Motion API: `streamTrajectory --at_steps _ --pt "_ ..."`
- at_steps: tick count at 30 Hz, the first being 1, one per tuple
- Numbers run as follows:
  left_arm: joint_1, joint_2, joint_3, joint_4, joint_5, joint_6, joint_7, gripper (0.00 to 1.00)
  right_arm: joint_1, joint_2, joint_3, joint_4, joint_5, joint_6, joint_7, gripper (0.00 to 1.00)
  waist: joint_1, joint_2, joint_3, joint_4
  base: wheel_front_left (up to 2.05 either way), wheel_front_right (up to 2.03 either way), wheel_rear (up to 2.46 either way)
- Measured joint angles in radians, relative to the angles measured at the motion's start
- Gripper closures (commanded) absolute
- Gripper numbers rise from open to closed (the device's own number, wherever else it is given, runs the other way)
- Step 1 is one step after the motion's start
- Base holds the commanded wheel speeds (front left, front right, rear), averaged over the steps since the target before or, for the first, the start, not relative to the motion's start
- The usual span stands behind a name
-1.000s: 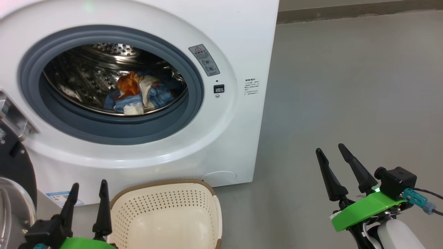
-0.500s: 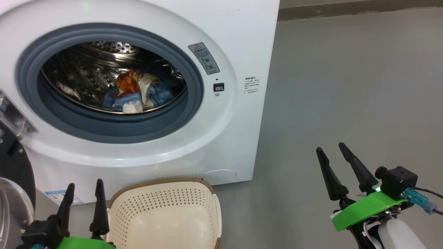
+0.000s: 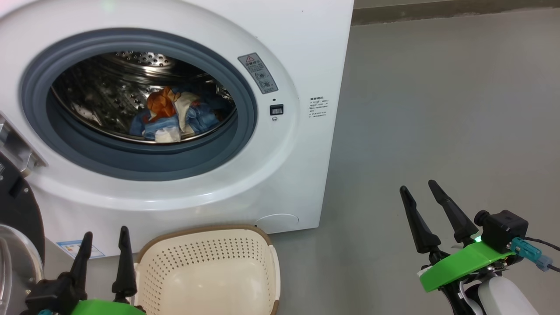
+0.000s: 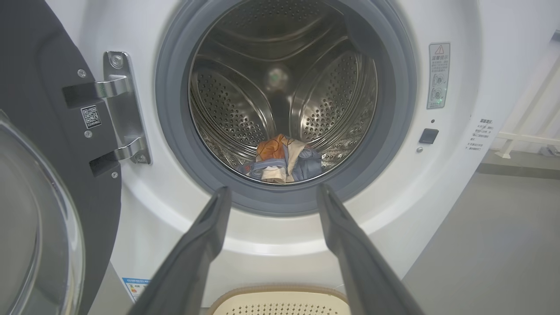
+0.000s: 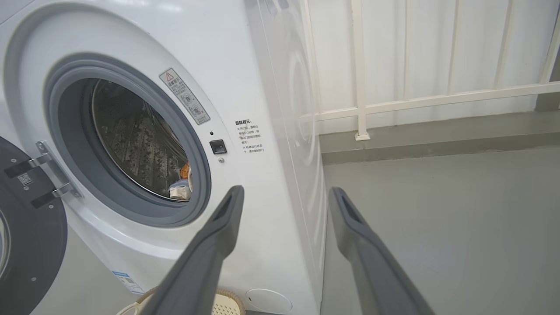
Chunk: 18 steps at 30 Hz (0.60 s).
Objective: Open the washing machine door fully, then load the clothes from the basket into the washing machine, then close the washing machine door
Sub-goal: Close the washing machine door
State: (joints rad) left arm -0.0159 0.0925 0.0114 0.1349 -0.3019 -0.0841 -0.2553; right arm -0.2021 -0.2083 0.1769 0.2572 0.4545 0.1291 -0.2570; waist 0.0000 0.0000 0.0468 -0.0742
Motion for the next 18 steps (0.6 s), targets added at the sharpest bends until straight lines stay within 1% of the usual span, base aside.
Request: streamTrajectory --at_steps 5,9,13,18 --pt "0.000 -0.009 0.009 0.000 0.008 -0.002 0.000 0.00 0.000 0.001 0.000 0.000 0.000 0.000 0.000 0.00 0.0000 0.0000 -0.003 -0.002 -0.14 0.14 0.00" --pt "0.000 -0.013 0.013 0.000 0.008 -0.009 0.000 0.00 0.000 0.001 0.000 0.000 0.000 0.000 0.000 0.00 0.0000 0.0000 -0.003 -0.002 -0.69 0.69 0.00" --pt "0.000 -0.014 0.019 0.000 0.017 -0.018 0.000 0.00 0.000 0.001 0.000 0.001 0.000 0.000 0.000 0.00 0.0000 0.0000 -0.003 -0.001 -1.23 1.23 0.00" --pt "0.000 -0.018 0.026 -0.001 0.026 -0.018 0.000 0.00 0.000 0.001 0.000 0.001 0.000 0.000 0.000 0.00 0.0000 0.0000 -0.005 -0.001 -1.67 1.67 0.00"
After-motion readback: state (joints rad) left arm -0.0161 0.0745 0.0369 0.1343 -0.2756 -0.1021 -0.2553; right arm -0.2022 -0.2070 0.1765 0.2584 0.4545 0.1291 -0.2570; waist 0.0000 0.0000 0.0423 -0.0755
